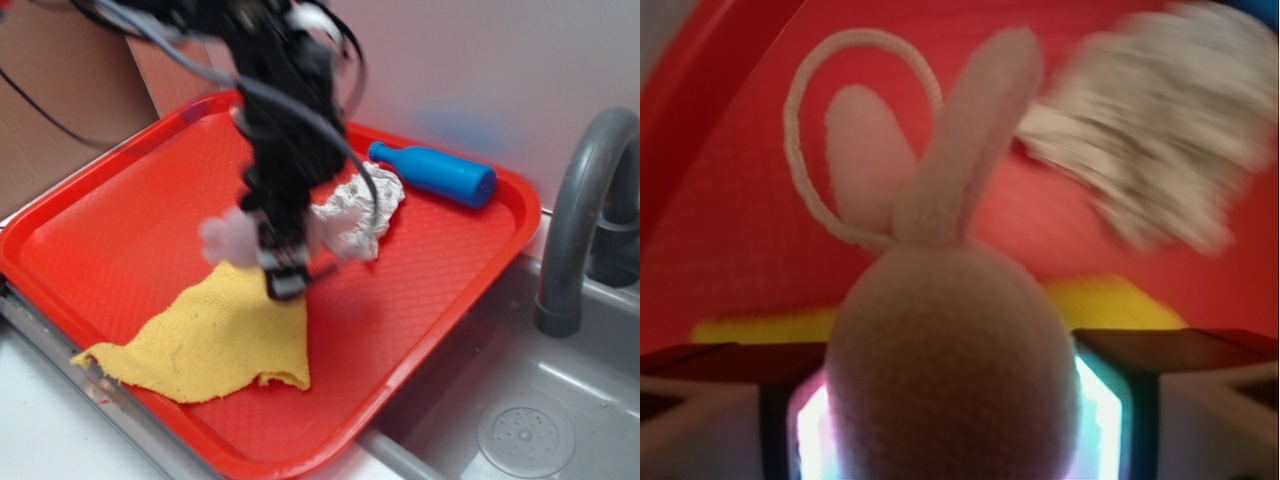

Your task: Grab the pink bunny.

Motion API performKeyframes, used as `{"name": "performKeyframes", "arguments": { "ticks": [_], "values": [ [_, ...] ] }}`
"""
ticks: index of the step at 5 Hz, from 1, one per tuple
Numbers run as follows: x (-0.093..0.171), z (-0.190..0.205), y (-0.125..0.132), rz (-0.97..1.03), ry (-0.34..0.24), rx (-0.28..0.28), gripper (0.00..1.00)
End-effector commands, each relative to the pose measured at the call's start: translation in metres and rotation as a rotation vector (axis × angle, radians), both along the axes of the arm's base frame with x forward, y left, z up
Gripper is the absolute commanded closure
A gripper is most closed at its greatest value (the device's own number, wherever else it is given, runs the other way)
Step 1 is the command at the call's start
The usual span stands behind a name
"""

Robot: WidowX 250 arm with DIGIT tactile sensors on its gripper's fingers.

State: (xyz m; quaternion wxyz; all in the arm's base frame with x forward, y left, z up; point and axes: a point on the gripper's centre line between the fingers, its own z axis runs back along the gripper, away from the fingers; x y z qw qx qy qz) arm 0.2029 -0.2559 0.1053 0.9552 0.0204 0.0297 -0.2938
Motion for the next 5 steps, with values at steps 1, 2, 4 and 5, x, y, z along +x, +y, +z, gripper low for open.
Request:
{"name": "performKeyframes", "arguments": {
  "ticks": [1,2,4,5],
  "values": [
    [-0.016,0.075,0.071,0.228,-0.066,-0.054,1.0],
    [-0.04,0.119,0.11,0.386,-0.114,0.001,1.0],
    [-0.099,0.132,0.13,0.639,-0.185,-0.035,1.0],
    [-0.094,0.143,0.131,0.641,-0.128,-0.012,1.0]
  ]
}}
